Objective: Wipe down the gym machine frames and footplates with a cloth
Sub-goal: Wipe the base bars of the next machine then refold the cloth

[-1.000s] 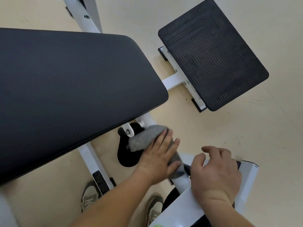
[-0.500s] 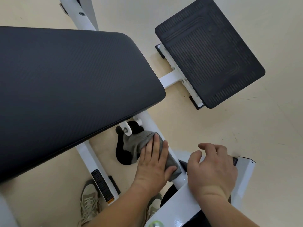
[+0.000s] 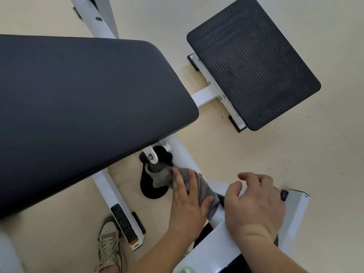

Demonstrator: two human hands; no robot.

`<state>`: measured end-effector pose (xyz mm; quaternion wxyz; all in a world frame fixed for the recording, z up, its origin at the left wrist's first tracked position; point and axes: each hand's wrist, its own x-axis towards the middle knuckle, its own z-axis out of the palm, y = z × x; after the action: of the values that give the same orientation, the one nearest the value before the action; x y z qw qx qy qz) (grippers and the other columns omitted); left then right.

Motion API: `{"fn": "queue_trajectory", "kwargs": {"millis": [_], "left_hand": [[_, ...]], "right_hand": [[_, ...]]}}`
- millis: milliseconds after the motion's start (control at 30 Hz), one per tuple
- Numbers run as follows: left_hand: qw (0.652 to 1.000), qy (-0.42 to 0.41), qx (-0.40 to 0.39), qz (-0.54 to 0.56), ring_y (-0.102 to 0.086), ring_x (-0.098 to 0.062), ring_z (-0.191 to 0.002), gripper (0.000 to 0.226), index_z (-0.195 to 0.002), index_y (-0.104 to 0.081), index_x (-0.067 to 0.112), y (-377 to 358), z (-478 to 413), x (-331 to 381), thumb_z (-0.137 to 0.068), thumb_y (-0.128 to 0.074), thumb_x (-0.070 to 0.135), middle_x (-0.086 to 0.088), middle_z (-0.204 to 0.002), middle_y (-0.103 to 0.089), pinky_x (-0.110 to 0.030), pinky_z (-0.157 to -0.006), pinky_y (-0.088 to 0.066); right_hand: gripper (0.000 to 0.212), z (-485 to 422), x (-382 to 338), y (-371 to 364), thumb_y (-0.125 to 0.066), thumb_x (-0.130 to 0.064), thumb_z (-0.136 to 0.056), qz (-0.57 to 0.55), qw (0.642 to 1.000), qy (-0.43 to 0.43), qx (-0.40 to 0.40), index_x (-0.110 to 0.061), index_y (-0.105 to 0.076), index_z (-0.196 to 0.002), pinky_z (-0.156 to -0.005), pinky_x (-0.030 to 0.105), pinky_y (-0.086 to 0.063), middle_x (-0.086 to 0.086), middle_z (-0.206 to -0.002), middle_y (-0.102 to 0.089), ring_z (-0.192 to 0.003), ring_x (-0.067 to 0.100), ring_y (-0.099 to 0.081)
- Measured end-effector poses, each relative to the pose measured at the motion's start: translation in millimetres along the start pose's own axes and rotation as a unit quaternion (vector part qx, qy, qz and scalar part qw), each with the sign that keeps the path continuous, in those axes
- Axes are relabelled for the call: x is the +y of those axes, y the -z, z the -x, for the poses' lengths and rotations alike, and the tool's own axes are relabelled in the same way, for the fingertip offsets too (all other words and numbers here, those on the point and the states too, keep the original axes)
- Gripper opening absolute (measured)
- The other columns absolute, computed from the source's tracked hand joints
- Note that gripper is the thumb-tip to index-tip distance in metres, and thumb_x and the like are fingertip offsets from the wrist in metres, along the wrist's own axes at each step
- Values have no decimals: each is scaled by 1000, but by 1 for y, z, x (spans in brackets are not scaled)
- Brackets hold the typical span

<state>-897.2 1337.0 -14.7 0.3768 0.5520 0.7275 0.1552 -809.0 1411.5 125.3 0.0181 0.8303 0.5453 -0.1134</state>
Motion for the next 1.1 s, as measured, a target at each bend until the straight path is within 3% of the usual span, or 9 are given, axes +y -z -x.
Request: {"fn": "queue_trajectory", "kwargs": {"millis": [100, 267, 400, 567, 700, 833, 967, 1000, 1100], "left_hand": [[995, 29, -31, 90, 6, -24, -158, 101, -146, 45, 31, -8, 11, -1, -97, -36, 67, -11, -167, 25, -42, -128, -12], [947, 179, 22, 265, -11, -20, -157, 109, -154, 32, 19, 15, -25, 22, -98, -54, 55, -7, -172, 2, -25, -124, -18], [945, 188, -14, 267, -27, -22, -153, 99, -158, 26, 21, 16, -18, 23, -102, -49, 52, -4, -171, -6, -24, -118, -28], [942, 170, -102, 271, -23, -18, -154, 93, -157, 28, 20, 18, -1, 12, -105, -45, 45, -2, -172, -8, -26, -121, -24], [943, 212, -16, 256, -27, -33, -151, 90, -159, 17, 8, 36, -43, 17, -105, -45, 45, -19, -168, -13, -35, -119, -28], [936, 236, -14, 260, -39, -33, -145, 85, -161, 10, 10, 35, -47, 18, -106, -43, 47, -18, -165, -26, -34, -113, -34], [898, 257, -200, 294, -53, -29, -132, 98, -161, -6, 14, 4, 0, 13, -93, -55, 66, -9, -151, -48, -43, -108, -44], [893, 251, -211, 307, -55, -26, -129, 91, -159, -8, 9, 6, 3, 14, -98, -54, 59, -9, -147, -52, -40, -106, -46], [915, 236, -85, 316, -55, -26, -129, 65, -155, -17, 4, 25, -23, 16, -107, -46, 37, -13, -146, -51, -29, -100, -44]], "right_hand": [[33, 0, 0, 0, -46, -33, -88, -5, 1000, 1, 5, -28, -70, -111, -87, 42, -37, -2, -116, -57, -103, 28, -52], [31, 1, 1, -1, -49, -30, -90, -5, 1000, 1, 4, -27, -70, -112, -88, 42, -38, 1, -119, -58, -102, 28, -53], [31, 0, 0, -1, -47, -31, -91, -2, 1000, -1, -2, -28, -69, -112, -90, 43, -39, -1, -119, -57, -102, 27, -52], [33, 1, -2, 2, -45, -32, -91, 0, 1000, -9, -12, -29, -69, -114, -91, 42, -38, -2, -120, -56, -104, 26, -51], [31, 0, -2, 1, -46, -30, -92, -2, 1000, -8, -12, -30, -67, -115, -93, 41, -38, -3, -122, -55, -98, 20, -44], [32, -1, -1, 2, -44, -31, -93, 1, 1000, -11, -16, -30, -66, -117, -95, 43, -39, -4, -123, -54, -95, 15, -33], [33, 0, -2, 3, -45, -31, -92, 1, 1000, -8, -13, -29, -68, -116, -94, 43, -40, -2, -122, -56, -102, 23, -48], [33, 0, -2, 3, -46, -31, -92, 2, 1000, -7, -13, -29, -69, -115, -93, 43, -40, -2, -122, -56, -104, 25, -50], [32, 1, -1, 2, -46, -31, -92, 11, 1000, -5, -14, -29, -68, -116, -92, 42, -40, -3, -121, -55, -104, 24, -51]]}}
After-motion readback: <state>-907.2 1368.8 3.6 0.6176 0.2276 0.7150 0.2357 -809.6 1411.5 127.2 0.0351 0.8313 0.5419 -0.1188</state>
